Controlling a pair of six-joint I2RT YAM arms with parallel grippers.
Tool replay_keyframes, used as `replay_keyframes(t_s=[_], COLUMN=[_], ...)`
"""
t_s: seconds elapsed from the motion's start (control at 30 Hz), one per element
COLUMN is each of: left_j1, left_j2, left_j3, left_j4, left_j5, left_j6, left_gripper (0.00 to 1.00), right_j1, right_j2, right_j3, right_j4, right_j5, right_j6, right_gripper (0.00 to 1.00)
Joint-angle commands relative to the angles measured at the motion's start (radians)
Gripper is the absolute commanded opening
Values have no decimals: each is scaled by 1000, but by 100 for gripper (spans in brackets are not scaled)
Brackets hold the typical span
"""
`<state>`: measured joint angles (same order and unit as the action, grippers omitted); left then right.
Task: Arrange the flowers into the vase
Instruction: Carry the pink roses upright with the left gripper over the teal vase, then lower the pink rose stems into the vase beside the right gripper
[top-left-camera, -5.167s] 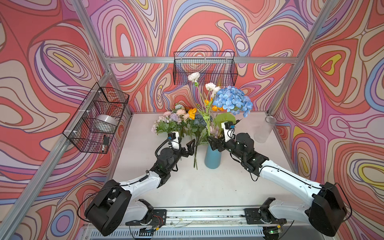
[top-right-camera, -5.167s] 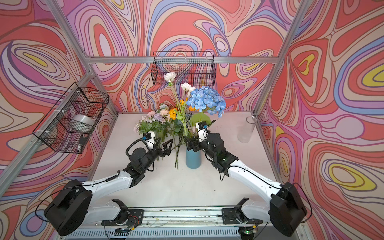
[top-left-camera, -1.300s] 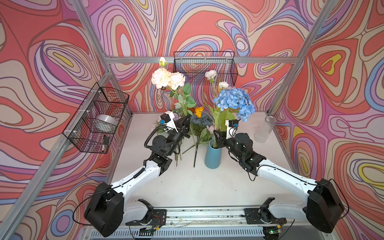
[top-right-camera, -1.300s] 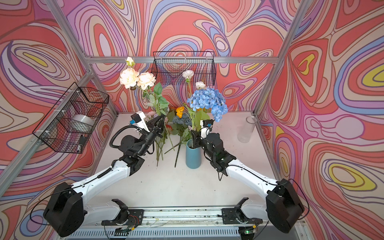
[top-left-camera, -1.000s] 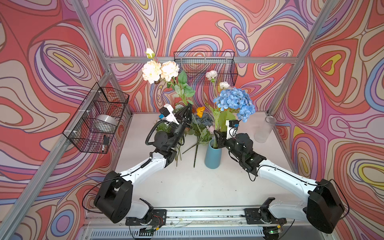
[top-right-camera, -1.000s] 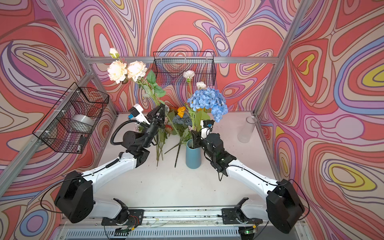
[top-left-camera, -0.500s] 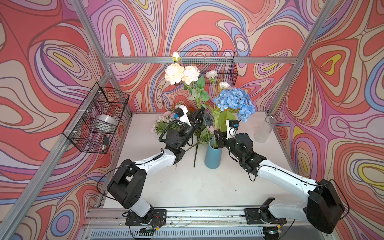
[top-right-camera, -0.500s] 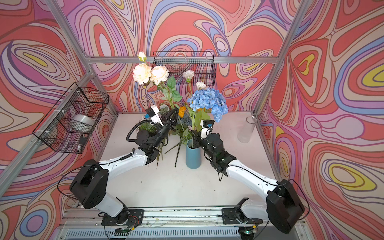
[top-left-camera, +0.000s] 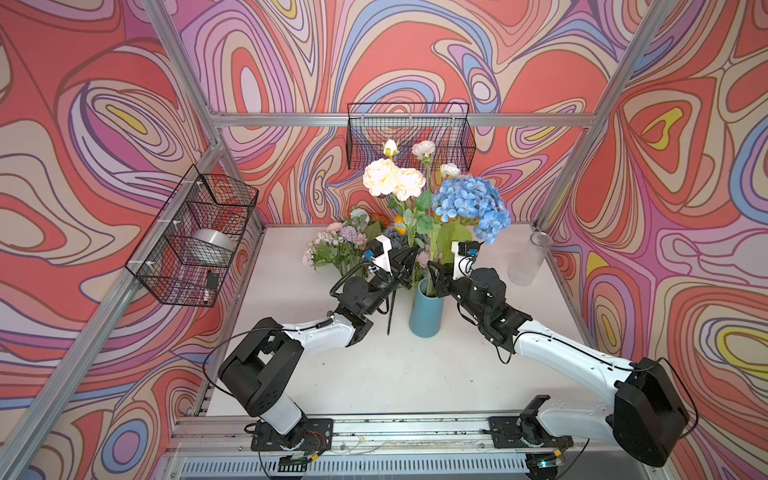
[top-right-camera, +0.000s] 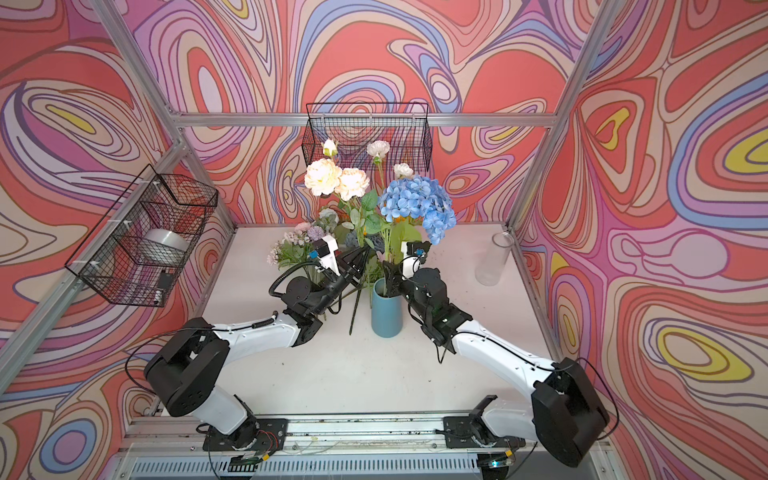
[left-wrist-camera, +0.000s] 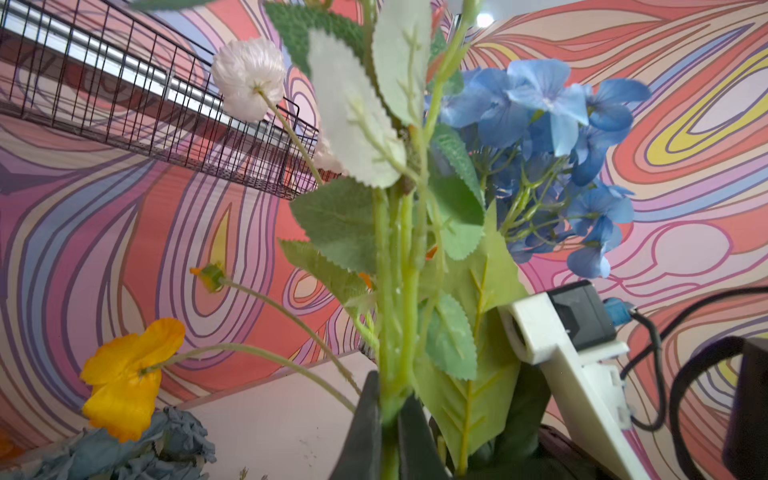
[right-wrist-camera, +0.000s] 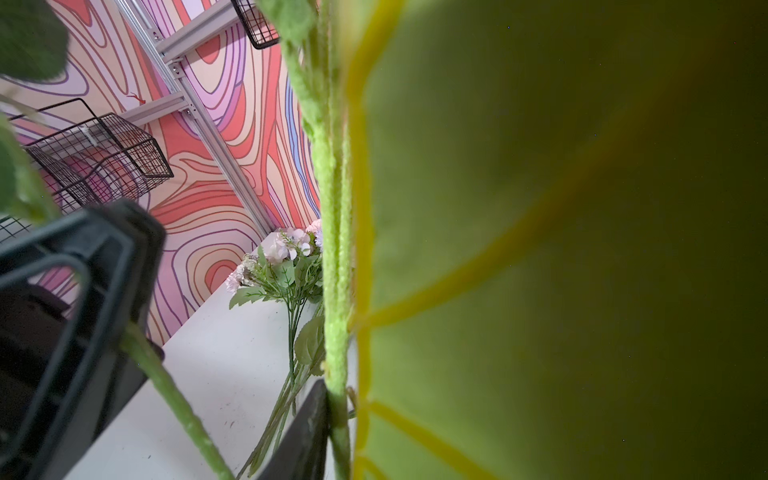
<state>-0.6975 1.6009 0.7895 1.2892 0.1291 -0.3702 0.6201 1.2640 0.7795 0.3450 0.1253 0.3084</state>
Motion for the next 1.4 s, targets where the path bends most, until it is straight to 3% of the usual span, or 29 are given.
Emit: replay_keyframes(t_s=[0.0, 0.2, 0.37, 0.47, 0.6, 0.8, 0.93, 1.17, 1.37], left_j1=[-12, -13, -5, 10, 28, 43, 44, 38, 18], left_j2=[-28, -95, -198, -223, -196, -101, -59, -26, 55], left_j3=[-12, 29, 151, 222, 233, 350, 309, 181, 117], left_j4=[72, 48, -228, -339, -216, -177, -68, 37, 72], left_j5=[-28, -37, -67, -45, 5, 116, 119, 20, 52], left_j6=[14, 86, 96, 39, -77, -177, -167, -62, -71], left_gripper=[0, 0, 0, 0, 0, 0, 0, 0, 0], right_j1=[-4, -4, -5, -4, -4, -5, -4, -5, -5], right_j2=[-19, -15, -15, -15, -11, -14, -19, -16, -20], right_j3=[-14, -11, -13, -13, -11, -12, -18, -11, -19], right_j4=[5, 1, 3, 3, 7, 4, 10, 7, 5], right_j5=[-1, 0, 2, 0, -3, -6, -3, -39, -27], right_j6=[3, 2, 1, 1, 1, 3, 6, -6, -8], right_gripper=[33, 34, 33, 33, 33, 33, 34, 34, 34])
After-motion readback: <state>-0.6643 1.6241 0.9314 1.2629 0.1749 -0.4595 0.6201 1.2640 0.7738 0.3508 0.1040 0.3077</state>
